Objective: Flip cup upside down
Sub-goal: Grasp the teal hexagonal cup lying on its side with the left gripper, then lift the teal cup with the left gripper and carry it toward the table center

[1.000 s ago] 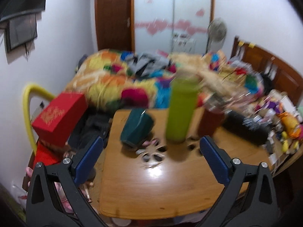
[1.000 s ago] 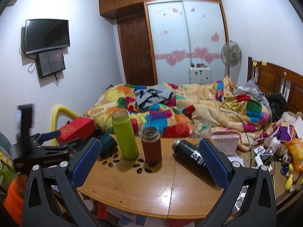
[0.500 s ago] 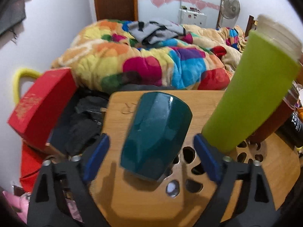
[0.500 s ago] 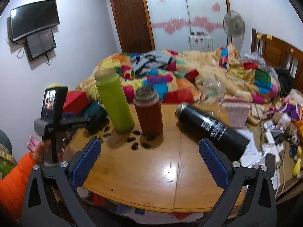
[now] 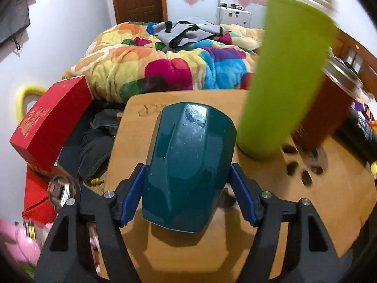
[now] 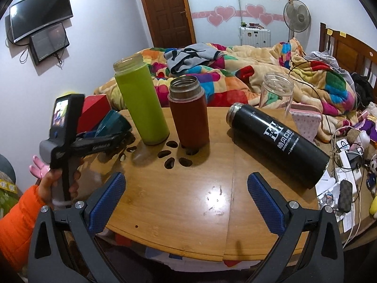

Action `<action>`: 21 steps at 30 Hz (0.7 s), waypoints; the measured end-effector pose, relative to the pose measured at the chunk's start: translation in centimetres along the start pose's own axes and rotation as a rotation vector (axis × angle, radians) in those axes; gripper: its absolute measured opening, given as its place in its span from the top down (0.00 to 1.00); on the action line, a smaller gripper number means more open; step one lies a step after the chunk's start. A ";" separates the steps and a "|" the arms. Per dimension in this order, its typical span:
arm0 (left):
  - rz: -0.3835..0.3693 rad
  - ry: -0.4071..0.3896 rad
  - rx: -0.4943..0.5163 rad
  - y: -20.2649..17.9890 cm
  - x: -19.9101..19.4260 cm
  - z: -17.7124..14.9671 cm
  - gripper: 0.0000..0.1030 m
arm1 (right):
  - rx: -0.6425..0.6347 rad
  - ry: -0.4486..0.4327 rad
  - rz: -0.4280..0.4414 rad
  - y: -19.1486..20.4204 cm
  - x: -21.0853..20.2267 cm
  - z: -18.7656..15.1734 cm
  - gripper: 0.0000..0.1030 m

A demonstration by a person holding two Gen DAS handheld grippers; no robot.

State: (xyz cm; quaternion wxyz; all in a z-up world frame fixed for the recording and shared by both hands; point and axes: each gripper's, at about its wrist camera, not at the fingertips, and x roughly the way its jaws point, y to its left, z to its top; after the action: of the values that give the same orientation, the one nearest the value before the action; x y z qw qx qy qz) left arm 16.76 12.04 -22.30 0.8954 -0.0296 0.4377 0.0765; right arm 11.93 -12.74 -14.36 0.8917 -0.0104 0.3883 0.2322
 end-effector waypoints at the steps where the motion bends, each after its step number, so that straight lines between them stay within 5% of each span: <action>1: -0.002 -0.003 0.015 -0.7 -0.6 -0.6 0.32 | 0.002 0.001 -0.001 -0.1 0.0 -0.2 0.00; 12: -0.136 -0.025 0.089 -9.1 -4.0 -4.5 0.32 | -0.003 0.014 -0.004 -0.7 -1.6 -1.9 0.00; 21: -0.136 -0.021 0.084 -13.4 -4.8 -5.2 0.31 | 0.028 0.027 -0.028 -2.3 -2.8 -2.7 0.00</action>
State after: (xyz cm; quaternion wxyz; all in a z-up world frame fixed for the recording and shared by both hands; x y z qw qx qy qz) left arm 11.99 -2.32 -21.94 0.9035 -0.0210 0.4280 -0.0028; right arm 9.42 -16.51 -14.62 0.8896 -0.0064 0.4035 0.2140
